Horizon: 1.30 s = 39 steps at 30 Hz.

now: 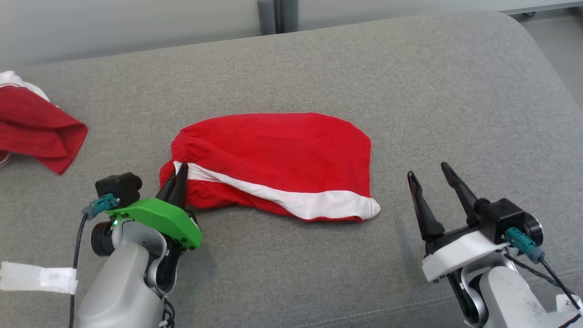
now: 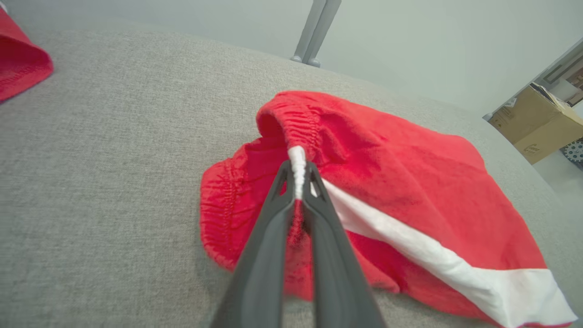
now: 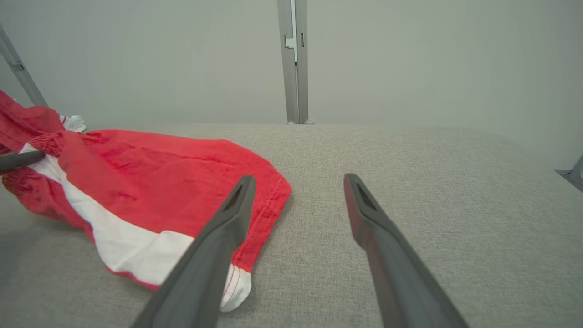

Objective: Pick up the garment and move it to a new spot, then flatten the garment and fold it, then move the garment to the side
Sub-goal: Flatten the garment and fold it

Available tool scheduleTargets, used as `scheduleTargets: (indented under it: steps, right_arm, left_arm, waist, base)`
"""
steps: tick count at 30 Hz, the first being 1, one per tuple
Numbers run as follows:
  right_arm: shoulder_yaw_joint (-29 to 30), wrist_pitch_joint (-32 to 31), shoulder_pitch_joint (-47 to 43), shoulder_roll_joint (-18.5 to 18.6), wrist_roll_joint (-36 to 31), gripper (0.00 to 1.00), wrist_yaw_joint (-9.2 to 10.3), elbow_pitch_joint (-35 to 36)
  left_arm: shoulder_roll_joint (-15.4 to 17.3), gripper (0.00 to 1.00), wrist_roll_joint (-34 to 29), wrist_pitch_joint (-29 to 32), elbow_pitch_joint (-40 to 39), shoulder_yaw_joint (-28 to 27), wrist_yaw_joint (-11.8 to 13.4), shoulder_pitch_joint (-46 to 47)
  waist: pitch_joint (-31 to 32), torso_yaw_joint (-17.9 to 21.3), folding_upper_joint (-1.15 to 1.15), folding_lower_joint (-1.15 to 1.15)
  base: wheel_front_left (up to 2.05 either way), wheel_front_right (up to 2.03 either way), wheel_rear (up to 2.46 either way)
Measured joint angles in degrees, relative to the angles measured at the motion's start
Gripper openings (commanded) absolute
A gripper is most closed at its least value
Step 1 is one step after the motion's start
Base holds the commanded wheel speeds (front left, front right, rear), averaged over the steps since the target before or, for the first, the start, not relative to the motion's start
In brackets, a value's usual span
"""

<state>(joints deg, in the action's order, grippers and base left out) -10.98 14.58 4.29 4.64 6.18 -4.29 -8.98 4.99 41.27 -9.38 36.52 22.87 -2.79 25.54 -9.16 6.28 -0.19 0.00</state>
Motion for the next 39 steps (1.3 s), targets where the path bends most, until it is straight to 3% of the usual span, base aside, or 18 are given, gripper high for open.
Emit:
scheduleTargets:
  steps: [13, 29, 36, 39]
  right_arm:
    - [-3.94, 0.0, -4.35, -0.91, 4.34, 1.0, -1.87, -7.1]
    - [-9.2, -0.26, 0.5, -1.04, 7.98, 1.0, -2.77, -15.97]
    - [-10.48, -0.25, 2.65, -1.04, 8.51, 0.89, -2.78, -17.93]
    - [-11.83, -0.25, 3.44, -1.04, 8.84, 0.71, -2.78, -18.81]
  left_arm:
    - [-0.07, 0.0, 2.02, -2.53, -0.77, -2.56, 0.04, -5.18]
    - [-0.23, 0.0, 2.01, -2.61, -1.85, -1.77, 0.04, -5.67]
    - [-0.27, 0.0, 2.0, -2.63, -2.04, -1.44, 0.04, -5.76]
    - [-0.29, 0.0, 2.0, -2.63, -2.09, -1.44, 0.04, -5.88]
  waist:
    - [-0.26, -3.44, 0.0, 0.0]
    - [-2.02, -5.65, 0.0, 0.0]
    - [-2.21, -5.93, 0.0, 0.0]
    - [-2.25, -5.96, 0.0, 0.0]
  base:
    - [0.0, 0.0, 0.0]
    - [0.0, 0.0, 0.0]
    - [0.0, 0.0, 0.0]
    - [0.0, 0.0, 0.0]
